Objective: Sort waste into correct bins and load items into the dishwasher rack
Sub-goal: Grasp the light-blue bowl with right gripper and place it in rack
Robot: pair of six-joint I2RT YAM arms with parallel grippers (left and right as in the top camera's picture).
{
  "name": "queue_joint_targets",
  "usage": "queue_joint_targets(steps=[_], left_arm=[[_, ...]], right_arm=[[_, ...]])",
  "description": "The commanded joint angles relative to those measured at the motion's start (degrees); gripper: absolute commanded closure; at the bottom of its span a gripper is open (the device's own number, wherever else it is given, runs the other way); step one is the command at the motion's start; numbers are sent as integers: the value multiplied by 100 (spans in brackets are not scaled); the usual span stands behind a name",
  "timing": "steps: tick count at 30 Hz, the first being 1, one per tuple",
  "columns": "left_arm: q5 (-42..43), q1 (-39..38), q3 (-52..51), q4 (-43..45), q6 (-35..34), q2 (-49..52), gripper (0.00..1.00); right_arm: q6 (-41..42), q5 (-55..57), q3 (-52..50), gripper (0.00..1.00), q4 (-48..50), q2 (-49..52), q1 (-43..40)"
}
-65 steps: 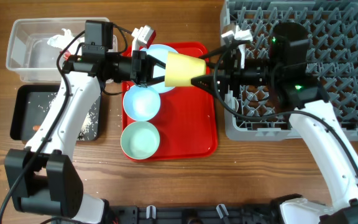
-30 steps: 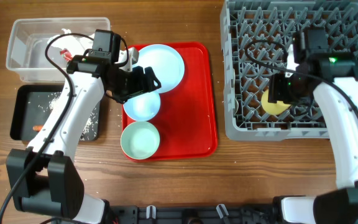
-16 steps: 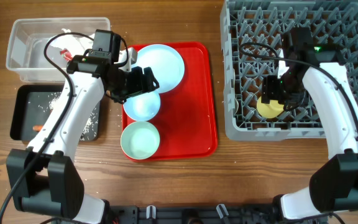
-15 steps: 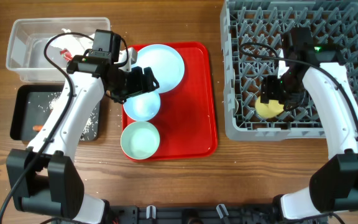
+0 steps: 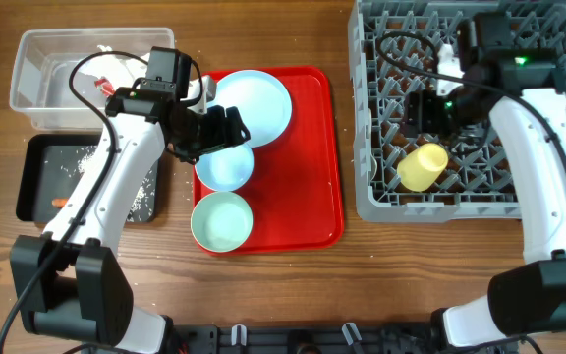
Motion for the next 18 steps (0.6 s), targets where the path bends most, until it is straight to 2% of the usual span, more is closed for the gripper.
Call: queue_joint_targets(steps=[1,2,3,5,9,12,16,18], left_arm=[[-667,-269,61,-109,133,-48,19],[-955,-398,61,-146,127,-48,23],[-1513,-538,61,-190,-111,-48,24],[-2020,-520,61,-251,-800,-57,23],[-2041,166,63,-271,-1869,-179,23],[-2022,713,61,-271,-2000,-299,21],[-1978,1329,61,-330,-1998,-313,16],[-1982,1436,61,-343,-1996,-313,14]], right_arm=[[-46,-291,120,20,330,-116,463],[42,-411,114,20,498,-114,619],[83,-649,81,20,850,-107,911],[374,-669,42,20,1263,-66,1292],[1126,-466,-136,23,2264,254,2245],[1458,-337,-136,26,2621,754,2752],[1812,-284,-136,40,2946,1499,3213],[2024,-42,-136,43,3088,1862,3418]])
